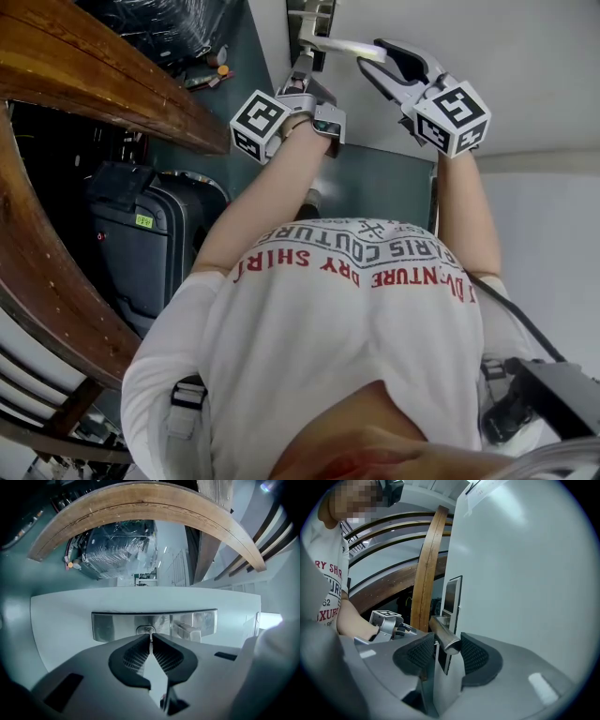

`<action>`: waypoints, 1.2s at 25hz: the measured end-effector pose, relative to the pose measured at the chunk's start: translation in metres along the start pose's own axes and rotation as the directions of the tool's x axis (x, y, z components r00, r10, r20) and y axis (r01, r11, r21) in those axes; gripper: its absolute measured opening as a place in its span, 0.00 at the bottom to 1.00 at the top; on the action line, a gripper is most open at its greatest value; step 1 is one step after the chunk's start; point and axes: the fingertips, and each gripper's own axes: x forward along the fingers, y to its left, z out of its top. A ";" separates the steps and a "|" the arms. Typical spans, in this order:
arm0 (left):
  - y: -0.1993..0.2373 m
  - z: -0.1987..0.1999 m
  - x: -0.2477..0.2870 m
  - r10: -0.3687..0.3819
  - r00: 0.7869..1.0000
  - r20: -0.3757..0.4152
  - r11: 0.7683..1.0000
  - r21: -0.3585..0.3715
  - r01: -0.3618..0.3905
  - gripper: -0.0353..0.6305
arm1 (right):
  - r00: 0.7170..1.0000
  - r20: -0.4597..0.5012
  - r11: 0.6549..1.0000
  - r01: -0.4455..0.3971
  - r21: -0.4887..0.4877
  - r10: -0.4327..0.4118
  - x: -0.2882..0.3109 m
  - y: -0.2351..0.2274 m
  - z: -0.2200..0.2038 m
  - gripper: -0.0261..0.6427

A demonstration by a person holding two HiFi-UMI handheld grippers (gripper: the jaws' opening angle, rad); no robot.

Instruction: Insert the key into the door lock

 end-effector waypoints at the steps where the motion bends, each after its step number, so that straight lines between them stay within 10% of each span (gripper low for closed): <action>1: 0.000 0.000 0.001 -0.002 1.000 0.004 1.000 -0.001 0.002 0.09 | 1.000 0.001 1.000 -0.002 0.001 0.002 0.000 0.001 0.000 0.29; 15: 0.007 0.003 0.001 0.007 0.998 -0.068 0.989 0.148 0.003 0.17 | 0.998 0.054 0.998 0.010 0.065 -0.013 -0.009 -0.001 0.005 0.33; 21: -0.004 -0.010 -0.047 0.051 0.954 -0.295 0.905 0.417 0.081 0.21 | 1.000 0.016 0.996 0.014 0.085 -0.015 -0.055 0.023 0.008 0.32; 24: -0.032 -0.034 -0.093 0.140 0.883 -0.447 0.749 0.631 0.201 0.21 | 0.992 -0.043 0.985 -0.108 0.133 0.115 -0.076 0.076 0.007 0.32; 28: -0.075 -0.072 -0.179 0.286 0.830 -0.479 0.350 0.859 0.375 0.06 | 0.969 -0.040 0.956 -0.231 0.182 0.242 -0.114 0.161 0.007 0.04; 30: -0.084 -0.098 -0.227 0.341 0.809 -0.478 0.239 0.877 0.417 0.06 | 0.954 -0.042 0.940 -0.284 0.190 0.297 -0.134 0.207 0.001 0.04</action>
